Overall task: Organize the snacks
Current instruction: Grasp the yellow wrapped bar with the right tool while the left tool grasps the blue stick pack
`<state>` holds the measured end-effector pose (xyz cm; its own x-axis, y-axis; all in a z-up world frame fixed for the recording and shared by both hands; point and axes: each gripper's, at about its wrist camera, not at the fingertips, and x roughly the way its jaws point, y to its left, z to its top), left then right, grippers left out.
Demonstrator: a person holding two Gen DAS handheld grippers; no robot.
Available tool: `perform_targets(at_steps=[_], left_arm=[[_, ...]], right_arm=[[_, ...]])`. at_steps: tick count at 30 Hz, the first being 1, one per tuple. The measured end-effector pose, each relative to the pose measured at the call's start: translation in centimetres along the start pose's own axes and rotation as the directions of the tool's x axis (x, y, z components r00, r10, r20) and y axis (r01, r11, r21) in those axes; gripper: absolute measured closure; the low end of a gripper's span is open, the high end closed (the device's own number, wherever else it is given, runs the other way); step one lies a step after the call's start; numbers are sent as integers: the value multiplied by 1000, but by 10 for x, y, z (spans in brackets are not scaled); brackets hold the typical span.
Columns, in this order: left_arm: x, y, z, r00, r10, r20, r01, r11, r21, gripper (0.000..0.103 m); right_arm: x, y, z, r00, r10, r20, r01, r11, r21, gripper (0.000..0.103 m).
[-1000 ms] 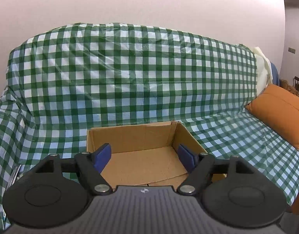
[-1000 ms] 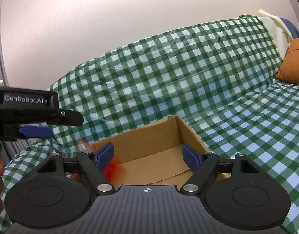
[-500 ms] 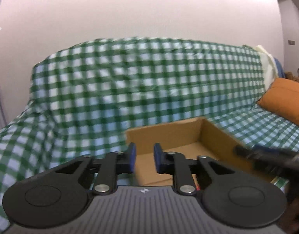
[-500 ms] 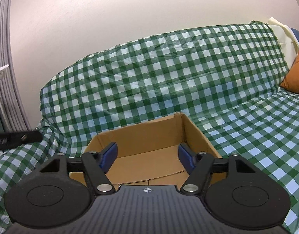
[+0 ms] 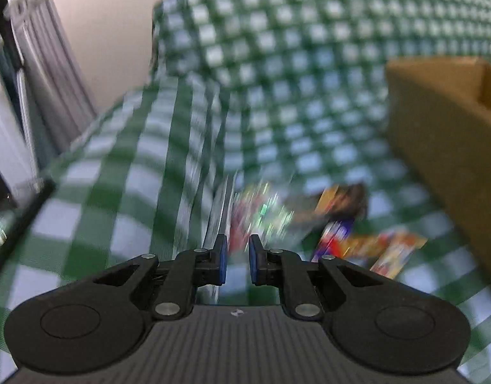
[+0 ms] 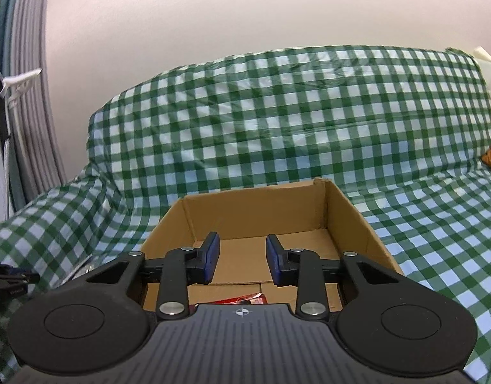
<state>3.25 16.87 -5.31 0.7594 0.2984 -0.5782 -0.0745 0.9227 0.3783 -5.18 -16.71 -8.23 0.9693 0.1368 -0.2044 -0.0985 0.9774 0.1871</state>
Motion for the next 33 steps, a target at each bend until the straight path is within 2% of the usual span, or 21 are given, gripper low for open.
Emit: perform_targets(at_steps=[5, 8, 11, 14, 16, 18, 20, 22, 25, 26, 27, 29, 31, 33], left_arm=[[29, -9, -15, 993, 76, -94, -63, 989, 132, 86], [40, -7, -19, 985, 128, -113, -109, 981, 161, 86], [54, -2, -22, 977, 128, -173, -102, 983, 153, 86], [61, 1, -26, 970, 118, -213, -90, 987, 136, 87], [60, 2, -27, 970, 120, -213, -91, 986, 140, 88], [59, 5, -27, 971, 107, -212, -80, 988, 130, 95], [55, 10, -27, 974, 89, -208, -68, 992, 106, 100], [47, 16, -24, 982, 53, -183, -42, 997, 61, 102], [25, 32, -21, 991, -57, -119, 52, 998, -43, 102], [19, 38, -21, 989, -114, -97, 106, 990, -89, 102], [15, 45, -22, 981, -176, -84, 164, 978, -128, 102], [9, 53, -27, 953, -285, -103, 264, 948, -175, 102], [6, 52, -31, 941, -316, -120, 298, 943, -148, 102], [3, 49, -36, 931, -339, -137, 324, 938, -125, 99]], right_arm=[[4, 22, 2, 997, 70, -40, -74, 989, -125, 69], [9, 50, 10, 980, 174, -96, -188, 969, -163, 69], [19, 91, 18, 947, 285, -146, -307, 937, -166, 68], [44, 133, 16, 890, 382, -249, -416, 904, -100, 67], [60, 154, 8, 863, 406, -301, -440, 896, -53, 67], [81, 174, -4, 844, 396, -363, -427, 904, -8, 65], [101, 192, -18, 838, 340, -427, -374, 927, 5, 53], [124, 206, -32, 822, 275, -499, -306, 952, 21, 49], [150, 215, -52, 789, 171, -591, -185, 982, 36, 39], [158, 218, -59, 776, 135, -617, -140, 989, 40, 32], [166, 219, -65, 757, 106, -644, -100, 994, 46, 30], [179, 221, -74, 725, 88, -683, -41, 996, 84, 30], [188, 225, -84, 696, 57, -716, 8, 996, 87, 29], [187, 232, -84, 706, 16, -708, 19, 999, 42, 37]])
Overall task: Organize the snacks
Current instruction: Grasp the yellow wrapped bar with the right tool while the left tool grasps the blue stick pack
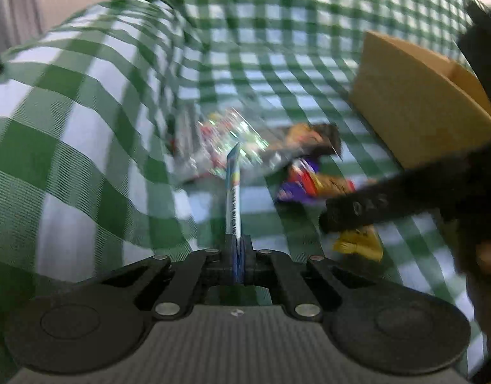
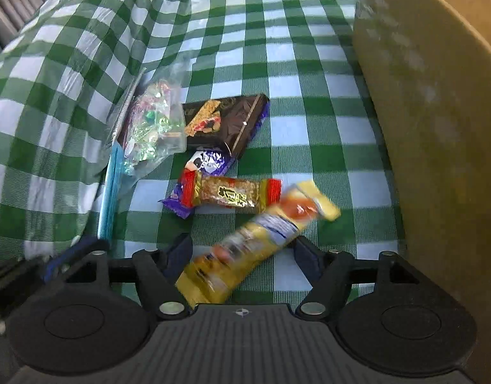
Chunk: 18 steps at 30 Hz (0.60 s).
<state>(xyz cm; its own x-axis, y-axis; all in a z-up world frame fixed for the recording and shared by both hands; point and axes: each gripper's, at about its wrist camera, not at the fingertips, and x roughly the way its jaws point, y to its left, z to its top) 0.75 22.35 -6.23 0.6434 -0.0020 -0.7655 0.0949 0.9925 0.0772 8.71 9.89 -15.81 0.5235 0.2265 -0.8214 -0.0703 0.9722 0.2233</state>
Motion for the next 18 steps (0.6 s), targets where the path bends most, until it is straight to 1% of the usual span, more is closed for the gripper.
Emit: perform_targets(at_steps=[1, 2, 3, 4, 6, 7, 8, 9, 12, 13, 15, 16, 17, 18], left_arm=[[-2, -2, -1, 1000, 1, 1, -1, 1000, 8, 98], [0, -5, -1, 1000, 9, 5, -9, 1000, 7, 97], [1, -4, 0, 1000, 16, 4, -16, 1000, -4, 95], [2, -3, 1, 1000, 19, 1, -19, 1000, -23, 90], [11, -2, 5, 1000, 11, -7, -11, 998, -62, 87], [18, 0, 7, 1000, 6, -10, -6, 997, -79, 82], [22, 0, 9, 1000, 9, -10, -10, 995, -96, 72], [25, -1, 10, 1000, 19, -12, -20, 994, -105, 68], [33, -4, 14, 998, 53, -29, -56, 993, -102, 67], [33, -6, 14, 998, 65, -26, -68, 993, -96, 67], [34, -8, 15, 996, 81, -29, -84, 992, -95, 76], [36, -7, 16, 995, 93, -29, -95, 991, -95, 96], [38, -4, 17, 995, 92, -31, -95, 990, -106, 103], [38, -2, 18, 996, 85, -29, -88, 988, -125, 103]], right_arm=[[-2, 4, -3, 1000, -27, 8, 27, 999, -27, 57], [-4, 6, -5, 999, -38, 17, 39, 998, -54, 73], [-8, 6, -10, 999, -25, 21, 26, 997, -75, 79], [-10, 3, -13, 1000, -5, 18, 6, 997, -81, 87], [-19, -5, -23, 1000, 14, 17, -12, 994, -105, 88], [-26, -8, -32, 1000, 16, 25, -13, 992, -125, 88], [-33, -12, -39, 999, 29, 32, -25, 989, -143, 88], [-40, -15, -46, 998, 51, 35, -45, 986, -163, 88], [-58, -20, -69, 993, 118, 28, -108, 963, -248, 88], [-66, -20, -78, 990, 137, 28, -123, 949, -289, 87], [-76, -20, -92, 987, 159, 36, -135, 917, -375, 87], [-82, -20, -100, 985, 165, 41, -133, 899, -418, 87], [-86, -21, -103, 985, 170, 41, -134, 885, -445, 87], [-89, -26, -105, 983, 177, 41, -138, 874, -466, 87]])
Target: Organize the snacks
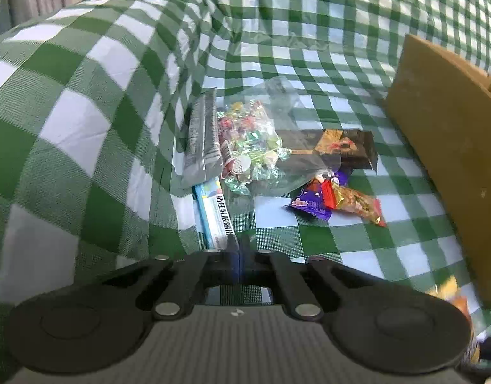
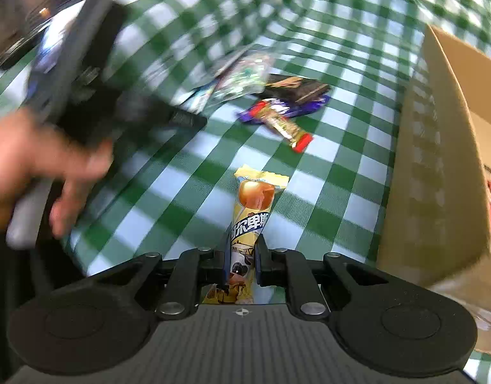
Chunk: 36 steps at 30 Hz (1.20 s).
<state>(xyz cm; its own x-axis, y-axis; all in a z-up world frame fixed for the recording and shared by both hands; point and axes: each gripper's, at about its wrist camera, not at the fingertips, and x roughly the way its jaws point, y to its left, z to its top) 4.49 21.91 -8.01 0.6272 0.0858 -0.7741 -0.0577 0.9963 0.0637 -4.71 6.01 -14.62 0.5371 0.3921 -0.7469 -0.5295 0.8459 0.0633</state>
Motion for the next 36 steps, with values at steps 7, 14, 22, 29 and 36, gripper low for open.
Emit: perform_targets(at_steps=[7, 14, 22, 29, 36], left_arm=[[-31, 5, -2, 996, -15, 86, 20, 999, -48, 103], [-30, -6, -1, 996, 18, 90, -13, 998, -57, 102], [1, -13, 7, 977, 206, 62, -204, 979, -27, 71], [17, -14, 15, 970, 240, 39, -240, 971, -15, 100], [-30, -1, 12, 985, 28, 172, -11, 995, -102, 100]], right_arm=[[-21, -4, -23, 998, 27, 64, -23, 998, -57, 87], [-4, -16, -41, 994, 22, 106, -16, 998, -57, 87], [8, -27, -32, 994, 46, 99, -47, 999, 14, 87], [14, -28, -32, 995, 68, 69, -68, 998, 3, 86], [14, -30, -31, 995, 63, 73, -65, 998, 24, 86]])
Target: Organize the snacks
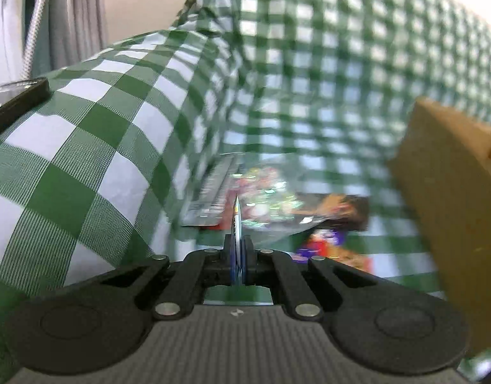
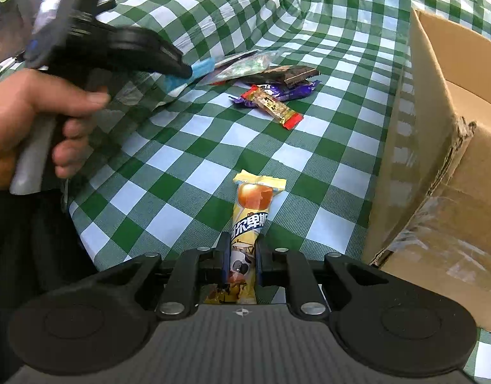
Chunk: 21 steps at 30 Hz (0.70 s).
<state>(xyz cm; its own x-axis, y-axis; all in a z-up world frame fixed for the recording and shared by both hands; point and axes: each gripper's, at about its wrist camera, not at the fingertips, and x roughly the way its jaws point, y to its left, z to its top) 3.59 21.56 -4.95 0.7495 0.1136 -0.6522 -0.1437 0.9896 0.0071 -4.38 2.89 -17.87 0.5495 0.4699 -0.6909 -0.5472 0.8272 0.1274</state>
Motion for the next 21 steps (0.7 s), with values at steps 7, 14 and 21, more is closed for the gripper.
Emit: perform_targets(at_steps=[7, 14, 21], left_arm=[[-19, 5, -29, 945, -272, -180, 224, 942, -249, 100], [-22, -14, -61, 935, -232, -268, 165, 954, -250, 94], [-29, -15, -63, 965, -132, -227, 90, 978, -187, 74]], right_arm=[[-3, 5, -5, 1000, -21, 5, 21, 1000, -19, 86], [-7, 6, -10, 999, -36, 3, 36, 999, -21, 86], [-9, 8, -14, 999, -51, 2, 51, 998, -34, 86]])
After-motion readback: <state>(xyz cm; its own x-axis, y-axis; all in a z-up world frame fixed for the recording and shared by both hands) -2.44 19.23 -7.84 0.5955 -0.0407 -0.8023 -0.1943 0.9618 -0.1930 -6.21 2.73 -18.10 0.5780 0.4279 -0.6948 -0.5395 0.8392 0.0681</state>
